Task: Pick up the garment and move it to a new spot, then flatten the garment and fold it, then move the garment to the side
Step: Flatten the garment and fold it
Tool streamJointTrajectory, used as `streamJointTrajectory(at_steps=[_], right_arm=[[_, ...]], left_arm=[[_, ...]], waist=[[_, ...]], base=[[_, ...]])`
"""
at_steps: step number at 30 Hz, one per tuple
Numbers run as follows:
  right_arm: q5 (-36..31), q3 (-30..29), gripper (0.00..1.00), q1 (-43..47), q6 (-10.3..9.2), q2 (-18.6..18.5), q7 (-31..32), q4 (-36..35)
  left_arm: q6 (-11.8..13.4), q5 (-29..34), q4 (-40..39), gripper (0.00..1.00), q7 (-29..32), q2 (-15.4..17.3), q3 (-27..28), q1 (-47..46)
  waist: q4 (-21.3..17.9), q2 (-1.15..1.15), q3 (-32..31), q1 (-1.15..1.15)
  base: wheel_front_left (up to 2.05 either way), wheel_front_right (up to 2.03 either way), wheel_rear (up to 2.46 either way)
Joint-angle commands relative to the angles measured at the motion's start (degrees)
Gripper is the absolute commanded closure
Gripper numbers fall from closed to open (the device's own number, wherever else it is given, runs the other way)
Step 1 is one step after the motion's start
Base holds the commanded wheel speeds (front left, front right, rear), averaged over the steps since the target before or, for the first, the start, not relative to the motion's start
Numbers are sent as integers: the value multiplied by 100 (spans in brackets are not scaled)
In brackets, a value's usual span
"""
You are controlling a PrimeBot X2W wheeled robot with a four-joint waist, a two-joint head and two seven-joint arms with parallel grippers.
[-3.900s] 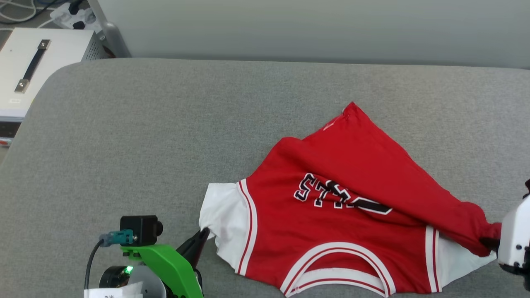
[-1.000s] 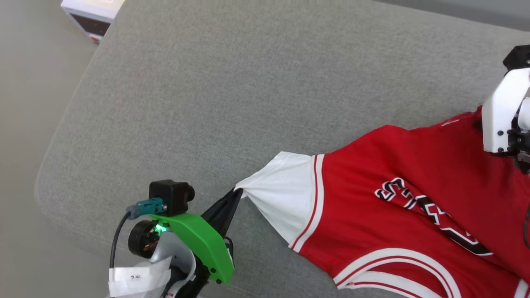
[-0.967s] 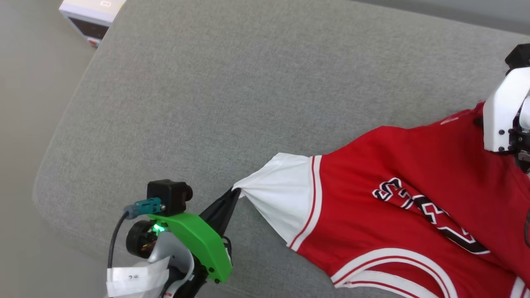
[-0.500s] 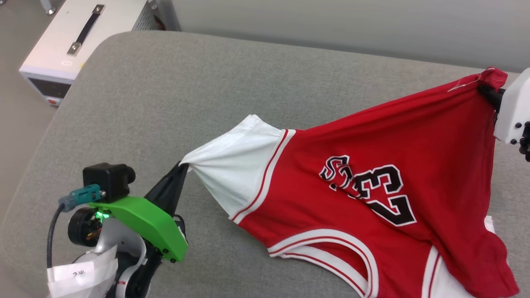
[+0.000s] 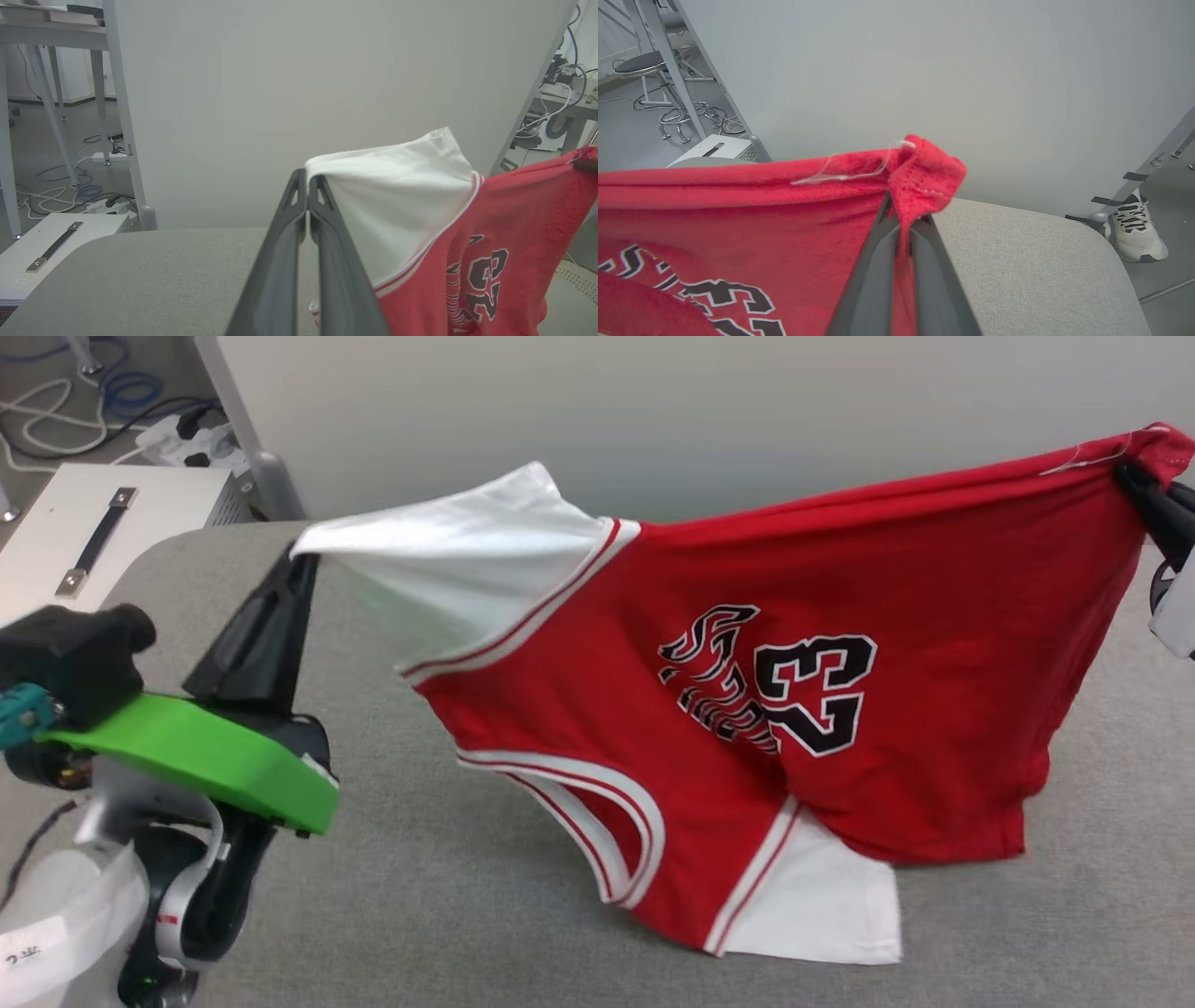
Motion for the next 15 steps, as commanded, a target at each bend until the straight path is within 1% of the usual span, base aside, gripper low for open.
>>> streamJointTrajectory(at_steps=[1,5,9,15], right_arm=[[30,-50,100,113,-5,-2,-57,-103],[39,-164,100,239,-5,-16,-62,-361],[45,-277,100,374,-5,-25,-37,-661],[74,-433,100,370,-5,-19,-25,-1009]], left_arm=[[25,89,-59,100,-70,89,103,-193],[-6,146,-198,100,-225,140,292,-472],[-60,78,-336,100,-363,88,396,-621],[-103,63,-476,100,-549,125,625,-825]], waist=[[-253,0,-251,0],[-351,0,-330,0],[-428,0,-364,0],[-508,0,-242,0]], base=[[0,0,0],[0,0,0],[0,0,0],[0,0,0]])
